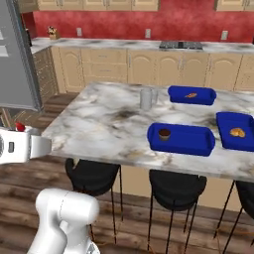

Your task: Take the cupcake and cake from the fridge and place them on the empty tray on the dining counter.

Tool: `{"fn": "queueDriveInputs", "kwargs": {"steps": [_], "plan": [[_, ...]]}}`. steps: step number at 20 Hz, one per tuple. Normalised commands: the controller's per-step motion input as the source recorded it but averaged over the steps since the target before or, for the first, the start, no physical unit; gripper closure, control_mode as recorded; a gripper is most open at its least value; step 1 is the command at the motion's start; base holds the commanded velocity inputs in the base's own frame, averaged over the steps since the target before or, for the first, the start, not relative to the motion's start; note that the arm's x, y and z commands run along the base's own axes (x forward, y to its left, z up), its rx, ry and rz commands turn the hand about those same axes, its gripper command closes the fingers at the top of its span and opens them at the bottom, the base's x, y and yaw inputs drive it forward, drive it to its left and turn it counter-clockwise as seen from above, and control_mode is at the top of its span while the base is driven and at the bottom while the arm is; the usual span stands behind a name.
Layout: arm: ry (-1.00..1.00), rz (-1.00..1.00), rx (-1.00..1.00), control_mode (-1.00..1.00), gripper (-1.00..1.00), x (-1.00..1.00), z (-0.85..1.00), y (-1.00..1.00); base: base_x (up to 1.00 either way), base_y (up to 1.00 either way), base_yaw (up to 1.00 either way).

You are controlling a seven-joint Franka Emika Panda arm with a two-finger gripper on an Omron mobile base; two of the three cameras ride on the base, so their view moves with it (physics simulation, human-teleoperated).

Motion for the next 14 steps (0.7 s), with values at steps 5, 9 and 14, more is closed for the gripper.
{"fn": "queueDriveInputs", "kwargs": {"steps": [5, 9, 14], "plan": [[0.0, 0.0, 0.0, 1.0, 1.0, 0.0, 0.0, 0.0, 0.35, -1.0, 0.08], [0.0, 0.0, 0.0, 1.0, 1.0, 0.0, 0.0, 0.0, 0.42, -1.0, 0.07], [0.0, 0.0, 0.0, 1.0, 1.0, 0.0, 0.0, 0.0, 0.87, -1.0, 0.09]]}}
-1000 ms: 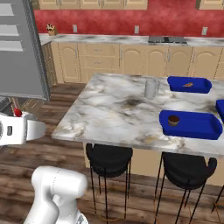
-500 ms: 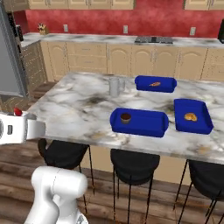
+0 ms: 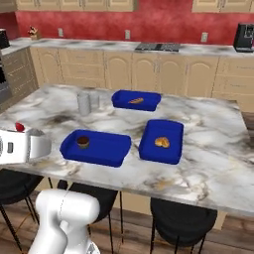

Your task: Take the cupcake and cake from the fridge and place them on the empty tray on the dining counter.

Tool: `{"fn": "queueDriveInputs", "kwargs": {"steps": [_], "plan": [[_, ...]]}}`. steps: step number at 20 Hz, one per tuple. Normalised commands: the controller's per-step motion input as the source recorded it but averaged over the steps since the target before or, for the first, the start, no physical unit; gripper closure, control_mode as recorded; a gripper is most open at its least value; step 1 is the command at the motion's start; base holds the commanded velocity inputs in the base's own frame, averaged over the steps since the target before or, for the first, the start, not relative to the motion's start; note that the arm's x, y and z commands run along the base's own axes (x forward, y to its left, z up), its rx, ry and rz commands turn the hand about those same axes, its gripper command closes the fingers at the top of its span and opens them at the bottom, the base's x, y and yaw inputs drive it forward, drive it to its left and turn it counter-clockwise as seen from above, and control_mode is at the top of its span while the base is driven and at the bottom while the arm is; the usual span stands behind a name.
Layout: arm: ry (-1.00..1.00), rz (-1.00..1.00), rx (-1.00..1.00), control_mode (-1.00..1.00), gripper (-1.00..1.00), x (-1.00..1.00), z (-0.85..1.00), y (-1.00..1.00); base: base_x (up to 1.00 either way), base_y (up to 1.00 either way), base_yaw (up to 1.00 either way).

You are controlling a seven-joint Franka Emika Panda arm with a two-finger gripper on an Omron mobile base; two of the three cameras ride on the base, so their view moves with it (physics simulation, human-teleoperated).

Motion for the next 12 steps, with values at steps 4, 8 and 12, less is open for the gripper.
{"fn": "queueDriveInputs", "kwargs": {"steps": [4, 8, 12], "plan": [[0.0, 0.0, 0.0, 1.0, 1.0, 0.0, 0.0, 0.0, 1.0, -0.93, 0.09], [0.0, 0.0, 0.0, 1.0, 1.0, 0.0, 0.0, 0.0, 0.89, -0.95, -0.17], [0.0, 0.0, 0.0, 1.0, 1.0, 0.0, 0.0, 0.0, 0.51, -0.76, -0.64]]}}
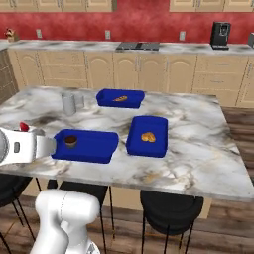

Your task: Take the cupcake and cake from the fridge and place them on the empty tray on the dining counter.

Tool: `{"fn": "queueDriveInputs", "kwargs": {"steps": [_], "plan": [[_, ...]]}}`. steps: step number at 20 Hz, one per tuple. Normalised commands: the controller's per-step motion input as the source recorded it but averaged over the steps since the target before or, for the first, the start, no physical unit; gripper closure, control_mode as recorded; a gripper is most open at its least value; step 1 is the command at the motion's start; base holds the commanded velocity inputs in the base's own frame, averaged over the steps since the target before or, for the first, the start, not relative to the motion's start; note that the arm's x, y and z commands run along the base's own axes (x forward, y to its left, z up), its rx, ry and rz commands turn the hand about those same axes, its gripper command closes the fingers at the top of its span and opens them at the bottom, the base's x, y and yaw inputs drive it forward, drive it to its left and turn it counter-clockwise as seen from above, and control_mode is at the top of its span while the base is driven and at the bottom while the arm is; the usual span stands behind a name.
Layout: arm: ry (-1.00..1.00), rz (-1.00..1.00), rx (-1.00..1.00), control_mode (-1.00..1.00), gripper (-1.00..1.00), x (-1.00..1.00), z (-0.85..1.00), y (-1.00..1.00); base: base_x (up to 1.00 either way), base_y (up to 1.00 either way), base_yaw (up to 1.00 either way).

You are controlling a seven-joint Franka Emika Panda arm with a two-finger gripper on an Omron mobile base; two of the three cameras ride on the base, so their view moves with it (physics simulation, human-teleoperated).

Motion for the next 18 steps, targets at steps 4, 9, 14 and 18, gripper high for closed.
{"fn": "queueDriveInputs", "kwargs": {"steps": [4, 9, 14, 18], "plan": [[0.0, 0.0, 0.0, 1.0, 1.0, 0.0, 0.0, 0.0, 0.3, -0.48, -0.76], [0.03, -0.07, 0.06, -1.0, 1.0, 0.6, -0.18, -0.15, 0.34, -0.13, -0.22], [0.04, 0.09, 0.1, -1.0, 1.0, 0.95, -0.17, -0.19, 0.0, 0.0, 0.0], [0.02, 0.08, 0.0, -1.0, 1.0, 0.79, -0.54, 0.22, 0.0, 0.0, 0.0]]}}
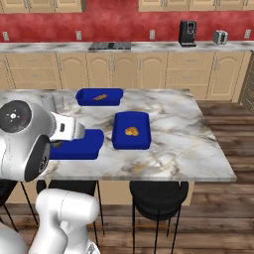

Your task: Take the cupcake and cake from the fridge and place them on the empty tray on the dining counter.

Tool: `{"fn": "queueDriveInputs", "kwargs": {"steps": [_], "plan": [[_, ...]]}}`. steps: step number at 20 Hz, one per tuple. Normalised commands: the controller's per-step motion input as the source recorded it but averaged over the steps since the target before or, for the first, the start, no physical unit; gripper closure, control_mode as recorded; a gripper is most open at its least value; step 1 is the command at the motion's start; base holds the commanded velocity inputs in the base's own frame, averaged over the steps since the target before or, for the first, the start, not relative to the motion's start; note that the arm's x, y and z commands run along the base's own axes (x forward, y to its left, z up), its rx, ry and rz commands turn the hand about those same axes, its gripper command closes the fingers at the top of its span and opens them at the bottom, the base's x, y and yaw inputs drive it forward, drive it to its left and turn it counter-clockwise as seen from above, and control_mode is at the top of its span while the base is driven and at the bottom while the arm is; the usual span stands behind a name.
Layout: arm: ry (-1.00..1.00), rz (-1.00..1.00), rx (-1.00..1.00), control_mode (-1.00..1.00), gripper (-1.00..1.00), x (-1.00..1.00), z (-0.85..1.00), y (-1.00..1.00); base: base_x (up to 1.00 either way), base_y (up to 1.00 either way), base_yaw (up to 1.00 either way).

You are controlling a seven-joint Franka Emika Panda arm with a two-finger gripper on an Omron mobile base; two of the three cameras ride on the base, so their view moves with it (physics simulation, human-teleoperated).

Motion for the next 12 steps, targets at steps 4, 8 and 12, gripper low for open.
{"fn": "queueDriveInputs", "kwargs": {"steps": [4, 8, 12], "plan": [[0.2, 0.01, 0.0, -1.0, 1.0, 0.84, -0.78, 0.5, 0.0, 0.0, 0.0], [0.16, 0.01, 0.08, -1.0, 1.0, 0.72, -0.81, 0.39, 0.0, 0.0, 0.0], [0.05, 0.01, 0.09, -1.0, 1.0, 0.64, -0.49, 0.26, 0.0, 0.0, 0.0]]}}
